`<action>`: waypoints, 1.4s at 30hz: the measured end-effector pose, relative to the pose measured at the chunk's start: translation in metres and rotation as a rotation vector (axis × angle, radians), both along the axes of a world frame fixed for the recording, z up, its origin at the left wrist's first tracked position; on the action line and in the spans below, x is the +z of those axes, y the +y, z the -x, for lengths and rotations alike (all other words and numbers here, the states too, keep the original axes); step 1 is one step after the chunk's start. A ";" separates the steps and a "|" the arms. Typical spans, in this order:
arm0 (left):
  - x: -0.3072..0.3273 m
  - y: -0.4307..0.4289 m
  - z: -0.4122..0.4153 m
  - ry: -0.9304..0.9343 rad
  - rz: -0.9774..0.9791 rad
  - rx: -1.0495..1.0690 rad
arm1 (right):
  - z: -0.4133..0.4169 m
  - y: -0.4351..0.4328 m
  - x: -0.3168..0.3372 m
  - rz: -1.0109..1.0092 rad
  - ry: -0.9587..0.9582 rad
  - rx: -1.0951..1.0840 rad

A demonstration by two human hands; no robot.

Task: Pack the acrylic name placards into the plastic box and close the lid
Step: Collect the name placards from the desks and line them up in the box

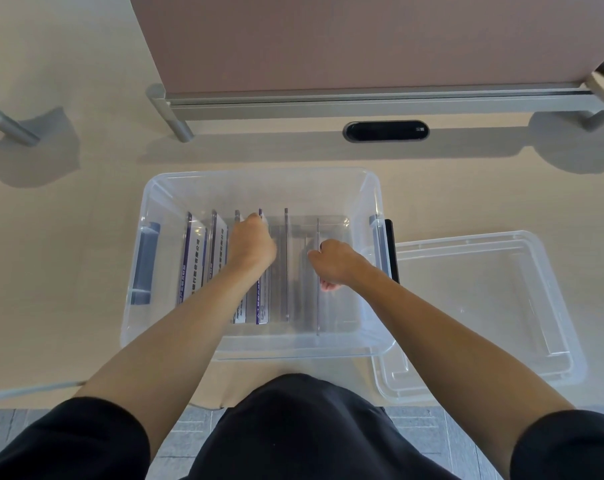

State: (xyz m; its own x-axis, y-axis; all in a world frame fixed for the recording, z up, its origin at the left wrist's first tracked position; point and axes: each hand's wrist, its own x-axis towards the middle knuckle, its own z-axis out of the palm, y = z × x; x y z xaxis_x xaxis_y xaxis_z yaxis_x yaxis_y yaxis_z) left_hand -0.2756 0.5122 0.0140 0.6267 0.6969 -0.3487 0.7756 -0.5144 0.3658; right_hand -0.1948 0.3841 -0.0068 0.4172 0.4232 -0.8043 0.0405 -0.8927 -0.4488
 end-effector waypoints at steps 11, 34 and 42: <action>-0.009 0.006 0.013 -0.015 0.024 0.011 | 0.000 -0.001 0.001 -0.101 -0.167 0.022; -0.020 0.010 0.035 -0.204 0.129 0.026 | -0.002 -0.005 0.015 -0.096 0.016 -0.105; -0.019 0.006 0.052 -0.328 0.178 -0.044 | -0.001 -0.003 0.010 -0.144 -0.013 -0.144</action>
State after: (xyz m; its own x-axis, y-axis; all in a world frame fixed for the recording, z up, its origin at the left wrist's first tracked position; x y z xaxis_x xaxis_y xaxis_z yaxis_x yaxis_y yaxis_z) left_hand -0.3278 0.5185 -0.0049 0.7532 0.6132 -0.2382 0.5811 -0.4506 0.6777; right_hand -0.1934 0.3806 0.0034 0.4915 0.4687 -0.7340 -0.0760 -0.8165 -0.5723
